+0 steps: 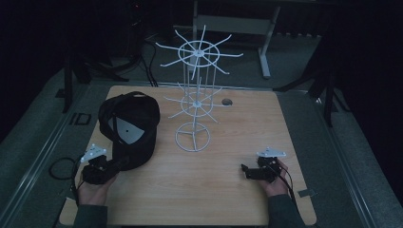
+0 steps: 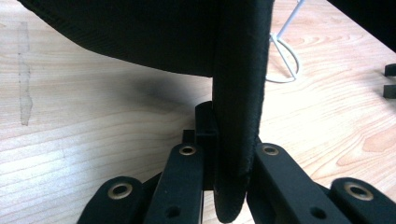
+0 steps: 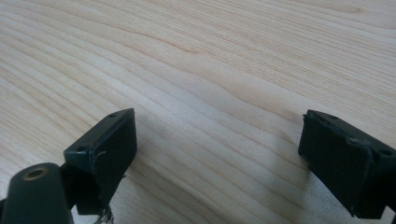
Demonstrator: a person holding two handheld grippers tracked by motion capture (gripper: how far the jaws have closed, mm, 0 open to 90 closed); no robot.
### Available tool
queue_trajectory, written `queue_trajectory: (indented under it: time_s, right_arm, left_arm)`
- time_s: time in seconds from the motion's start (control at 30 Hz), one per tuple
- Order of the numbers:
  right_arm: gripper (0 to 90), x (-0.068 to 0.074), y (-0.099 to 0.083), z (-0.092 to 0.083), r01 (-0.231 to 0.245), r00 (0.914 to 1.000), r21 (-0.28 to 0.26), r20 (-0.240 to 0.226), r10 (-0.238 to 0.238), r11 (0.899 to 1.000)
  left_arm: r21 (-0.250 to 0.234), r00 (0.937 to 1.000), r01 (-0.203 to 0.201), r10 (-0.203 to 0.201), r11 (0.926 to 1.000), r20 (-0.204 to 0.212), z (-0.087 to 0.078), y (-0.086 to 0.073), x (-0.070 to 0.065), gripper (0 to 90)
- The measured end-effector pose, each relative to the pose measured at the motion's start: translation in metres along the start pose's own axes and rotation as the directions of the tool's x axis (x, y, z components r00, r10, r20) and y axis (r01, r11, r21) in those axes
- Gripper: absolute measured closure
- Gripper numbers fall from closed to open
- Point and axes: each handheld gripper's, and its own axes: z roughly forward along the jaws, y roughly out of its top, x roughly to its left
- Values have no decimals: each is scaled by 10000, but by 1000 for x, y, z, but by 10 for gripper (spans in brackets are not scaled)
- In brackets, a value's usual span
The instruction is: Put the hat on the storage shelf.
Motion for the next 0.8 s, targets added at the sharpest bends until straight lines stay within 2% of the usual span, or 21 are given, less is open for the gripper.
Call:
queue_trajectory:
  time_s: [0.37, 0.8]
  right_arm:
    - [113, 0, 0, 0, 1, 10000, 1, -1, -1, 10000]
    - [113, 0, 0, 0, 0, 10000, 1, -1, 0, 10000]
  left_arm:
    - [-214, 9996, -231, 228, 9995, -138, -2, 5, -8, 868]
    - [-514, 9988, -294, 273, 9982, -409, -8, 11, -11, 867]
